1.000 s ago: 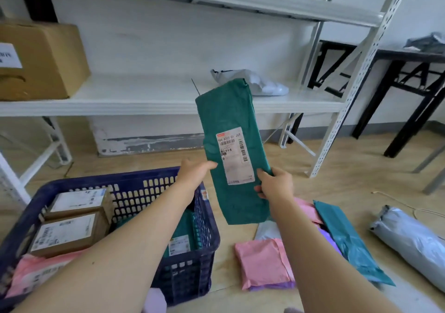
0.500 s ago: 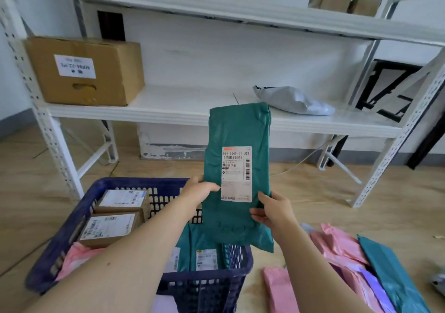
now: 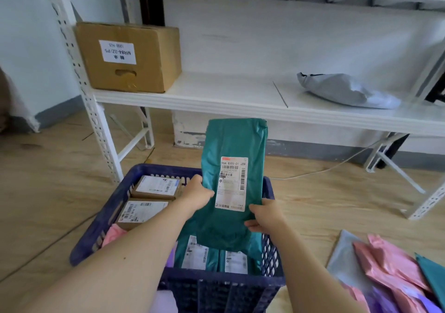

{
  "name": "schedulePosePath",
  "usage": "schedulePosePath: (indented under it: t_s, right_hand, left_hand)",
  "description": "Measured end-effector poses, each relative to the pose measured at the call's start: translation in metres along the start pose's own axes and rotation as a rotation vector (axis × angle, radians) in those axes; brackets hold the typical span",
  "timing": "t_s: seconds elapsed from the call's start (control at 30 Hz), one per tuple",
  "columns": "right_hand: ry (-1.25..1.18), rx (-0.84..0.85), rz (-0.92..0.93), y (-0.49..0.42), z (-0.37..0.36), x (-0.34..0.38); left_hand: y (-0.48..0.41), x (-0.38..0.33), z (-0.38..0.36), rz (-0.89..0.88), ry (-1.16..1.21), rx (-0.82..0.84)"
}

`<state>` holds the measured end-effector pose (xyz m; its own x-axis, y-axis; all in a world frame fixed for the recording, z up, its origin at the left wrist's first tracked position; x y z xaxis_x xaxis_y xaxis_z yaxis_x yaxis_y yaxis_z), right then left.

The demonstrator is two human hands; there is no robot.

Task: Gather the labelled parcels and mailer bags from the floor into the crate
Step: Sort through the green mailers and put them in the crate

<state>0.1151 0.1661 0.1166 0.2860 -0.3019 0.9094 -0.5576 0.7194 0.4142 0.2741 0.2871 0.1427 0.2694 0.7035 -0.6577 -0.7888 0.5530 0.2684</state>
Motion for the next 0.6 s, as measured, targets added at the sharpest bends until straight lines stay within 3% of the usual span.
schedulePosePath:
  t_s: [0.33, 0.6]
  right_hand:
    - [0.274, 0.047, -0.158, -0.049, -0.043, -0.055]
    - [0.560, 0.123, -0.229, -0.068, -0.067, -0.091]
  left_hand:
    - [-0.038, 0.061, -0.032, 0.120, -0.150, 0.073]
    - [-0.053, 0.139, -0.106, 0.154, -0.266, 0.195]
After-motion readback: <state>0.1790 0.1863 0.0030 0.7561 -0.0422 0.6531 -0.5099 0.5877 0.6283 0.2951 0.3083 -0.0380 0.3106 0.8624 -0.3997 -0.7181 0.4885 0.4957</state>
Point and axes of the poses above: each hand's wrist, its own y-axis away from the middle knuckle, its own z-axis out of the back of the hand, x = y × z, the point moved 10 cm from there along -y, towards the middle knuckle, and after that the axes turned 15 degrees about -y, right-handed, at the moved point
